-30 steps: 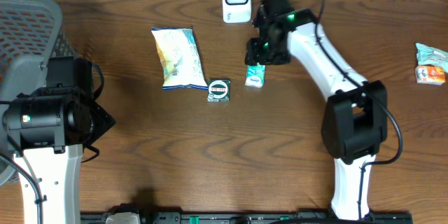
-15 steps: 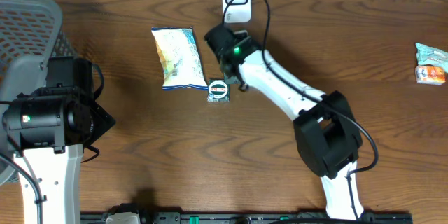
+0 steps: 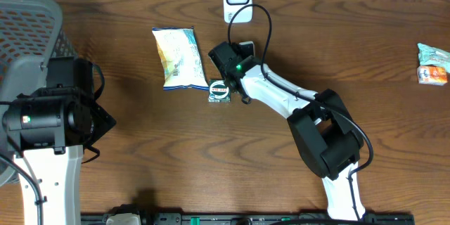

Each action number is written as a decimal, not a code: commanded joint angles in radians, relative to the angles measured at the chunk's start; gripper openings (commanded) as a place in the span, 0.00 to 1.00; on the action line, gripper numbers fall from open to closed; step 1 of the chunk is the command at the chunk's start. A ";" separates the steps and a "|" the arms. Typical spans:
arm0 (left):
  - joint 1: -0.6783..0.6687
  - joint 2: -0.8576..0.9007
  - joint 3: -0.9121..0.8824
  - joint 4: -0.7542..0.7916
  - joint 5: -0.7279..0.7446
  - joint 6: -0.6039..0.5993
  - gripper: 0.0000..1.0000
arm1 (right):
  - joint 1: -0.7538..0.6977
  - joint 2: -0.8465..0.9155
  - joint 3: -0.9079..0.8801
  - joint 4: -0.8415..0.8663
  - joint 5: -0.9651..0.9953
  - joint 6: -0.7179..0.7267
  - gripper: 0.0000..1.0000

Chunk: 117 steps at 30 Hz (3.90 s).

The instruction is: Scan the item barcode

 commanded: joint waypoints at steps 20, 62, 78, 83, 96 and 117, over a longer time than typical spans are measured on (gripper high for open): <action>0.004 -0.004 0.001 -0.006 -0.003 -0.013 0.98 | -0.138 -0.107 0.083 -0.051 -0.560 -0.119 0.01; 0.004 -0.004 0.001 -0.006 -0.003 -0.013 0.97 | -0.634 -0.116 -0.192 0.007 -1.236 -0.144 0.30; 0.004 -0.004 0.001 -0.006 -0.003 -0.013 0.98 | -0.499 -0.115 -0.184 0.080 -0.985 -0.100 0.60; 0.004 -0.004 0.001 -0.006 -0.003 -0.013 0.98 | -0.472 -0.115 -0.203 0.117 -0.985 -0.096 0.55; 0.004 -0.004 0.001 -0.006 -0.003 -0.013 0.98 | -0.444 -0.088 -0.214 0.126 -0.985 -0.086 0.24; 0.004 -0.004 0.001 -0.006 -0.003 -0.013 0.98 | -0.653 -0.104 -0.209 0.394 -1.899 -0.161 0.01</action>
